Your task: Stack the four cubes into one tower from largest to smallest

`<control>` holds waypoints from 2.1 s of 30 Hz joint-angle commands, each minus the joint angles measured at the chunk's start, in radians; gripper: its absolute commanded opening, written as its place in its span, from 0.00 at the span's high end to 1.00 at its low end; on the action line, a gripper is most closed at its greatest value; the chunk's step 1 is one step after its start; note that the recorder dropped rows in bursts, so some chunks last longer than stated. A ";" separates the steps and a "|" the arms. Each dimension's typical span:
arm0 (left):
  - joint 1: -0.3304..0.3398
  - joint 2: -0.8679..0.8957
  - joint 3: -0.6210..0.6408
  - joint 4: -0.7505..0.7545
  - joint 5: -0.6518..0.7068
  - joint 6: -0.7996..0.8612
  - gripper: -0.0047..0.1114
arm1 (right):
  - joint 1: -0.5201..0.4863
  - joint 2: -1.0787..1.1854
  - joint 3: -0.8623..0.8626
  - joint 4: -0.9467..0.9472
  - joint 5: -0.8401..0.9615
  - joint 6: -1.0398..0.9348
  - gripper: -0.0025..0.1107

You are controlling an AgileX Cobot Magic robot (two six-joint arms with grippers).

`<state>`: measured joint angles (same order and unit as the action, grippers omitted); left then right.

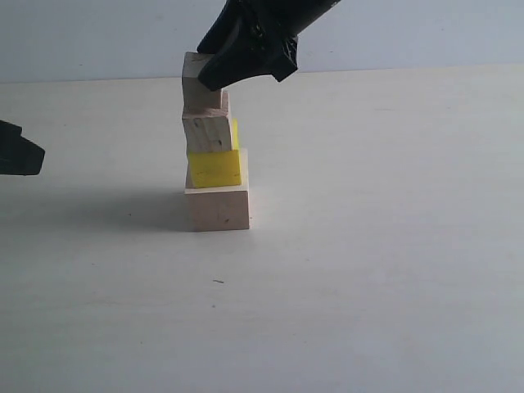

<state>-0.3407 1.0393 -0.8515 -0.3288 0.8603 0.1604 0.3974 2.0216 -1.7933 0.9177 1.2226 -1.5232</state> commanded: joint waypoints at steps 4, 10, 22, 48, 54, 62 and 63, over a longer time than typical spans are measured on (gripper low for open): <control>0.002 0.003 0.003 0.004 -0.010 0.000 0.96 | -0.001 -0.002 0.003 -0.005 -0.002 0.006 0.98; 0.002 0.003 0.003 0.004 -0.010 0.000 0.96 | -0.001 -0.002 0.003 0.005 -0.002 0.009 0.98; 0.002 0.003 0.003 0.004 -0.010 0.000 0.96 | -0.001 -0.002 0.003 0.005 -0.002 0.009 0.98; 0.002 0.003 0.003 0.004 -0.010 0.000 0.96 | -0.001 -0.002 0.003 0.023 -0.002 0.005 0.51; 0.002 0.003 0.003 0.004 -0.010 0.000 0.96 | -0.001 -0.002 0.003 0.019 -0.002 0.005 0.44; 0.002 0.003 0.003 0.004 -0.010 0.000 0.96 | -0.001 -0.009 0.003 0.024 -0.002 0.007 0.44; 0.002 0.003 0.003 0.004 -0.010 0.000 0.96 | -0.001 -0.015 0.003 0.024 -0.002 0.014 0.44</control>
<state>-0.3407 1.0393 -0.8515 -0.3288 0.8603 0.1604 0.3974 2.0216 -1.7933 0.9303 1.2226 -1.5154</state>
